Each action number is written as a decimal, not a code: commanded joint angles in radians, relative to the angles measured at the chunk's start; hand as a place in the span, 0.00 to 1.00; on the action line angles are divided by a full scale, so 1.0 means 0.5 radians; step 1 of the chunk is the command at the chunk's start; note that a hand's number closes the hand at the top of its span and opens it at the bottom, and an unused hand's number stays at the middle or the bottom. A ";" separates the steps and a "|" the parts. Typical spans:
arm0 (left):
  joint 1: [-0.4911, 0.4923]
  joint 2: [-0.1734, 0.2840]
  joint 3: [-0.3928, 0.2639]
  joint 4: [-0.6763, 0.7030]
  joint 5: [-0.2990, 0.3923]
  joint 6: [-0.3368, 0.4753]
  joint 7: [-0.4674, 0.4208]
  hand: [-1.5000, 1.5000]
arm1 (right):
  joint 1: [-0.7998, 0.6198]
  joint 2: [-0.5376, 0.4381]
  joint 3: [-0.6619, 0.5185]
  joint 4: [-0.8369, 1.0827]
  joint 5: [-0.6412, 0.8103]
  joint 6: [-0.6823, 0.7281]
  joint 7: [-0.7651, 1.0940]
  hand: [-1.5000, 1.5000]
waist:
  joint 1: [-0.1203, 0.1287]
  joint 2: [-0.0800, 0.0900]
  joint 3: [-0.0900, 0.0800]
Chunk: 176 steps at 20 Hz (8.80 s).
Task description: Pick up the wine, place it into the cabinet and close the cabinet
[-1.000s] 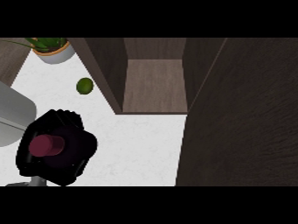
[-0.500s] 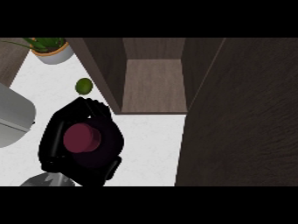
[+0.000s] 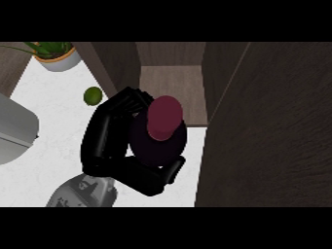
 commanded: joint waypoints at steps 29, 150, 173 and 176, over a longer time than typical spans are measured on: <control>-0.362 -0.022 -0.046 0.797 0.265 0.409 -0.500 1.00 | 0.231 0.004 -0.092 -0.229 -0.200 0.160 -0.051 0.00 | 0.000 0.001 0.000; -1.520 0.024 0.884 3.391 0.460 -0.062 -1.813 0.00 | 0.058 0.070 -0.001 -0.028 -0.209 0.193 -0.095 0.00 | -0.120 0.053 -0.002; -1.151 -0.023 0.571 3.147 0.842 -0.277 -1.935 0.00 | 0.022 0.128 0.131 0.022 -0.081 0.090 -0.089 0.00 | -0.088 0.003 -0.002; -1.135 -0.022 0.372 2.923 0.975 -0.161 -1.838 0.00 | -0.034 0.099 0.120 -0.138 -0.100 0.043 0.129 0.00 | -0.094 -0.007 -0.002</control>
